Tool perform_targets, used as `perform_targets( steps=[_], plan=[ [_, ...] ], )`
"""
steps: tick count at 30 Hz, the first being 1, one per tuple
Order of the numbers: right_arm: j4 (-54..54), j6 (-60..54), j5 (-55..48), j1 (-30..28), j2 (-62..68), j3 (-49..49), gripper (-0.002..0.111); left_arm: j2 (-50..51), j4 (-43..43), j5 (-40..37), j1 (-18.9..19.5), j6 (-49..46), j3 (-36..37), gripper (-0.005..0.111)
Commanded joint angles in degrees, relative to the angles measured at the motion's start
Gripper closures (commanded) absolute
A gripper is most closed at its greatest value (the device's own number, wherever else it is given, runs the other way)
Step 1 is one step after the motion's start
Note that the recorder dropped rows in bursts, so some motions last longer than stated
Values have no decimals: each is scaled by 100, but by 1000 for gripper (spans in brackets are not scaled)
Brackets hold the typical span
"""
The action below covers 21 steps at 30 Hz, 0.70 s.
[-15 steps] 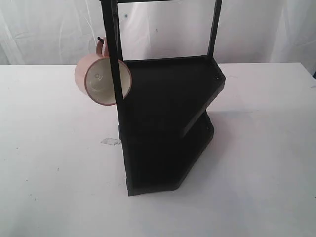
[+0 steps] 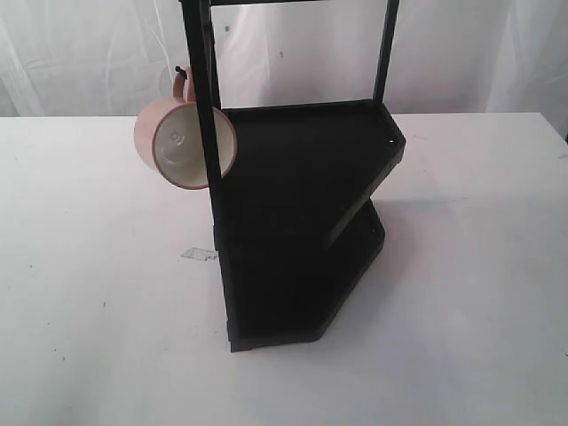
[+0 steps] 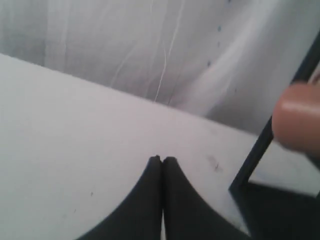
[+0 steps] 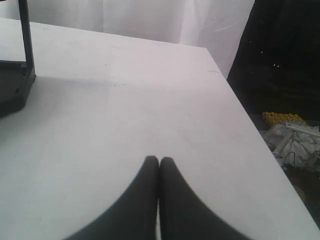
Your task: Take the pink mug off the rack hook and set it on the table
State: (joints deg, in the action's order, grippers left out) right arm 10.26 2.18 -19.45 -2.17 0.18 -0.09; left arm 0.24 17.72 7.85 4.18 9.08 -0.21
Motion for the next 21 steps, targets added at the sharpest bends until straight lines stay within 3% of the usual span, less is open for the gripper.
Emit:
perform_targets(
  steps=[1, 4, 5, 8, 11, 14, 17, 21],
  plan=[
    [14, 22, 16, -21, -18, 9, 108, -24, 192, 1238, -35, 298, 21, 107],
    [14, 22, 16, -21, -18, 9, 108, -24, 200, 2631, -35, 259, 21, 107],
    [14, 22, 16, -21, -18, 9, 108, 16, 233, 2745, -35, 259, 21, 107],
    [14, 22, 16, -21, -18, 9, 108, 479, 373, 2591, -35, 77, -177, 107],
    [14, 22, 16, -21, -18, 9, 108, 1158, 9, 1896, -35, -1899, -601, 107],
    [14, 22, 16, -21, -18, 9, 108, 2098, -868, 1033, -35, -2873, -685, 107],
    [14, 22, 16, -21, -18, 9, 108, 2851, -866, 1494, -35, -2877, -685, 107],
    [14, 22, 16, -21, -18, 9, 108, 3539, -823, 1352, -35, -2475, -858, 107]
  ],
)
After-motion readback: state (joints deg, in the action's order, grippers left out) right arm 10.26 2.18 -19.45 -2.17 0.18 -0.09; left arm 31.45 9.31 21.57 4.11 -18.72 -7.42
